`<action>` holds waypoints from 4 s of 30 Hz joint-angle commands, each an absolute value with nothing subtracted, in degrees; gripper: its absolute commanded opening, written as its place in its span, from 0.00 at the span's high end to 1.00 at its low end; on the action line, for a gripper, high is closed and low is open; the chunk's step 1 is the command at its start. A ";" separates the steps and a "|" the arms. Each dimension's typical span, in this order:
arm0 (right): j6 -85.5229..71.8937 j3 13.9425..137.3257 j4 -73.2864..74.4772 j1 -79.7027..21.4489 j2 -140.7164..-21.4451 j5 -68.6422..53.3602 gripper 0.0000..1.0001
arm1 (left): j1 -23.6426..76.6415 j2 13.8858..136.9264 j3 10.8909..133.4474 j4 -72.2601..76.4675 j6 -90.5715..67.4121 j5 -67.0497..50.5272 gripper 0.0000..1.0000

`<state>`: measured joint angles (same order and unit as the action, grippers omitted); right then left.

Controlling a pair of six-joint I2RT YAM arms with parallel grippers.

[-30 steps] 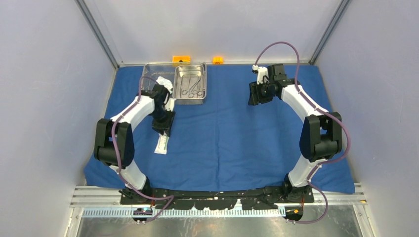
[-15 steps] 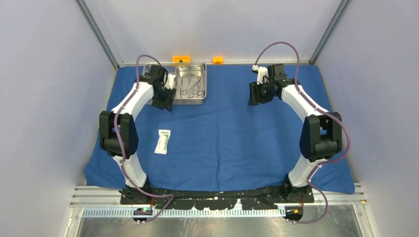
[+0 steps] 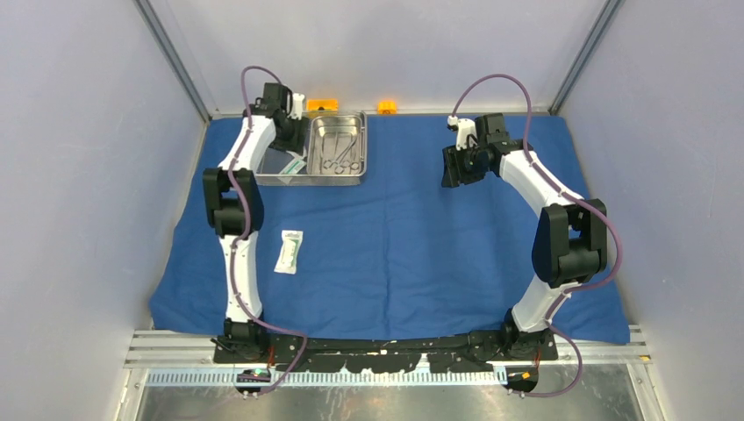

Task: Open and lay out the surgical kit

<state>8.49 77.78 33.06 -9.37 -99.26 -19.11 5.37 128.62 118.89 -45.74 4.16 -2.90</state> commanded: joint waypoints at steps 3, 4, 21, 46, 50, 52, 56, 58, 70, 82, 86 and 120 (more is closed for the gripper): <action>9.49 78.53 32.45 -9.49 -99.29 -18.29 0.48 | 4.01 137.13 128.25 -52.71 6.85 -4.58 0.44; 9.57 78.50 32.43 -9.49 -99.43 -18.21 0.48 | 3.96 137.79 128.12 -52.88 7.35 -4.60 0.44; 9.76 78.98 32.78 -9.44 -100.94 -18.11 0.48 | 2.37 140.68 127.00 -54.60 9.16 -6.60 0.61; 9.58 79.15 33.36 -9.49 -100.66 -18.46 0.49 | 0.79 125.79 125.18 -51.06 2.43 -14.79 1.00; 9.58 79.06 33.27 -9.47 -100.20 -18.52 0.49 | 0.87 116.09 113.81 -50.60 0.28 -18.98 1.00; 9.58 79.07 33.35 -9.49 -100.24 -18.58 0.49 | 0.88 109.98 106.87 -49.75 -1.76 -20.60 1.00; 9.41 79.18 33.31 -9.48 -100.46 -19.13 0.49 | 1.31 99.39 91.56 -46.84 -6.44 -23.95 1.00; 9.40 79.12 33.32 -9.47 -100.50 -19.29 0.49 | 2.42 94.89 84.71 -45.65 -8.11 -24.34 1.00; 9.49 78.72 33.31 -9.47 -100.72 -18.22 0.49 | 6.86 81.29 54.22 -35.60 -18.87 -22.75 1.00; 9.73 78.71 33.57 -9.46 -100.38 -17.64 0.49 | 7.58 88.93 52.56 -31.75 -21.19 -22.58 1.00; 9.76 78.66 33.55 -9.48 -100.29 -17.68 0.49 | 7.56 90.34 52.03 -31.82 -20.91 -20.81 1.00; 11.25 79.81 34.27 -9.49 -101.72 -16.26 0.49 | 7.47 87.51 64.15 -41.61 -16.47 -17.59 0.50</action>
